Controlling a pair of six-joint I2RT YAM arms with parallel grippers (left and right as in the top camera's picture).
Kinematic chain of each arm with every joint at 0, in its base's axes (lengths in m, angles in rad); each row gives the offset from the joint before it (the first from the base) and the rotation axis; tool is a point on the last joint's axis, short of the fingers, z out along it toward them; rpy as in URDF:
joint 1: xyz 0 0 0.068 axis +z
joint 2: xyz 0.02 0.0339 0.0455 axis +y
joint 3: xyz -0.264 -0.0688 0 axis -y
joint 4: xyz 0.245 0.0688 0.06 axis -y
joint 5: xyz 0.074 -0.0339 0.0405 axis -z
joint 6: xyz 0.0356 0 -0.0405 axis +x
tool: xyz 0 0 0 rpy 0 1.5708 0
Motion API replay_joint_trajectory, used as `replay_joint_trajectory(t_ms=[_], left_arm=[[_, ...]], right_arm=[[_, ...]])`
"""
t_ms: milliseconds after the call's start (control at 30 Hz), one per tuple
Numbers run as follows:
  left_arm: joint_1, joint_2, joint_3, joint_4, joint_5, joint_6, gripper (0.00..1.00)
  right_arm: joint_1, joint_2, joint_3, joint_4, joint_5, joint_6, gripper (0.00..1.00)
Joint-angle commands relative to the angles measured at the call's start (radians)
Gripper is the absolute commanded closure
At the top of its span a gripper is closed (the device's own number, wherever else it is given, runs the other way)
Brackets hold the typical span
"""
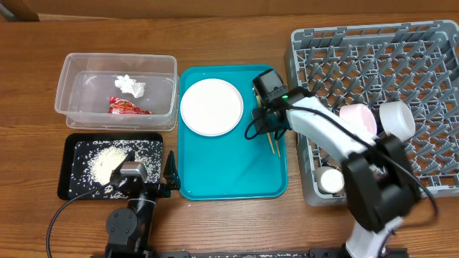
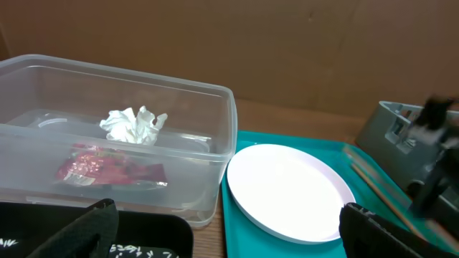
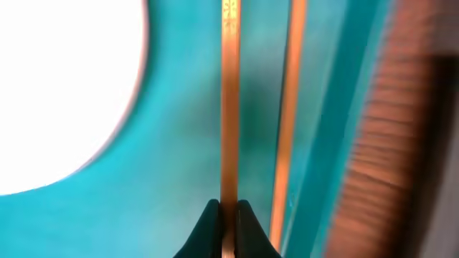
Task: Sort waste into correct bins and load items into the dishwasher
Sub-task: 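Lower the right gripper and pinch the wooden chopsticks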
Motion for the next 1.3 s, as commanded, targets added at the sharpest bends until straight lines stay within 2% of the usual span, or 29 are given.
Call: replay_joint_trajectory(t_ms=[0, 133, 233, 533, 567, 600, 867, 967, 1100, 1267], left_arm=[[0.005, -0.008, -0.004, 0.002, 0.011, -0.007, 0.0], [0.005, -0.008, -0.004, 0.002, 0.011, -0.007, 0.0], [0.005, -0.008, -0.004, 0.002, 0.011, -0.007, 0.0], [0.005, -0.008, -0.004, 0.002, 0.011, -0.007, 0.0], [0.005, -0.008, -0.004, 0.002, 0.011, -0.007, 0.0], [0.005, -0.008, -0.004, 0.002, 0.011, -0.007, 0.0], [0.005, -0.008, -0.004, 0.002, 0.011, -0.007, 0.0], [0.005, -0.008, -0.004, 0.002, 0.011, -0.007, 0.0], [0.005, -0.008, -0.004, 0.002, 0.011, -0.007, 0.0], [0.005, -0.008, -0.004, 0.002, 0.011, -0.007, 0.0]], right_arm=[[-0.023, -0.188, 0.009, 0.006, 0.01, 0.03, 0.96], [-0.072, -0.27, 0.009, 0.008, 0.122, -0.053, 0.96], [-0.137, -0.252, 0.0, 0.014, 0.18, -0.2, 0.96], [-0.239, -0.114, -0.001, -0.008, 0.186, -0.221, 0.96], [-0.239, -0.114, 0.0, -0.016, 0.164, -0.222, 0.93], [-0.235, -0.118, 0.002, -0.025, 0.132, -0.222, 0.87], [-0.079, -0.151, 0.002, -0.023, 0.006, -0.222, 0.66], [-0.024, -0.144, 0.001, -0.001, 0.002, -0.221, 0.62], [0.024, -0.126, 0.001, 0.016, 0.003, -0.217, 0.63], [0.03, -0.1, 0.001, 0.04, 0.021, -0.185, 0.63]])
